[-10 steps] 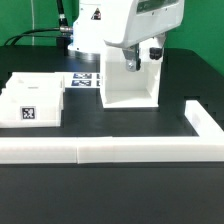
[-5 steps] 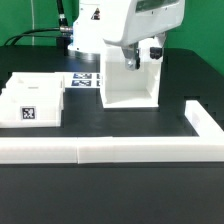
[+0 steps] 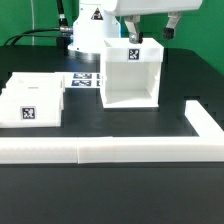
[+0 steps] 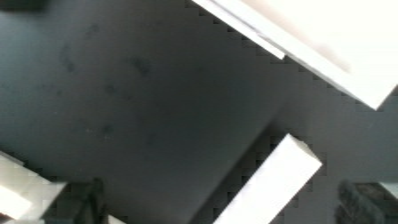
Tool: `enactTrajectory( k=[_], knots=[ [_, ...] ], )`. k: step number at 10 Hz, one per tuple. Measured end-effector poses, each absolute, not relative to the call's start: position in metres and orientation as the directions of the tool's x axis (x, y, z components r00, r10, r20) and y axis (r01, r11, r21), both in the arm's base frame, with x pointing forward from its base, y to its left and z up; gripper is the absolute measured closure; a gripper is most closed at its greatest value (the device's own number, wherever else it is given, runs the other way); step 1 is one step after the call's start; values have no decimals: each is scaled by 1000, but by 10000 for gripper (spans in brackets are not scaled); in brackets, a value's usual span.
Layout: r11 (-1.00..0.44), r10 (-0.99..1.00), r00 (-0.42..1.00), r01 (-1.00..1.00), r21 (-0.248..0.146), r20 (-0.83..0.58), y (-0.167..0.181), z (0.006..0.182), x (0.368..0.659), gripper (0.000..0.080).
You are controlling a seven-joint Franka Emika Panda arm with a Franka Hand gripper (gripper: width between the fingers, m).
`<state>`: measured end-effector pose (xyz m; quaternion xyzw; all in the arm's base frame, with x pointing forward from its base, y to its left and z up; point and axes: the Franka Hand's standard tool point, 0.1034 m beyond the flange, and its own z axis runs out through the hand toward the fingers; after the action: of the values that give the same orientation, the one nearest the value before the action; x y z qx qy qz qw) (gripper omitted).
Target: Assemble drawer
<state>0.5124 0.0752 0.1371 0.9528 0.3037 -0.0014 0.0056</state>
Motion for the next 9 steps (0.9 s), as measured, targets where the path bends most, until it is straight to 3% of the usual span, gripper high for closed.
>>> enactTrajectory(
  k=[4,9],
  knots=[
    [-853,522,853,522,17,7,74,137,510,150],
    [-975,220,975,221,26,-35,86,139,452,150]
  ],
)
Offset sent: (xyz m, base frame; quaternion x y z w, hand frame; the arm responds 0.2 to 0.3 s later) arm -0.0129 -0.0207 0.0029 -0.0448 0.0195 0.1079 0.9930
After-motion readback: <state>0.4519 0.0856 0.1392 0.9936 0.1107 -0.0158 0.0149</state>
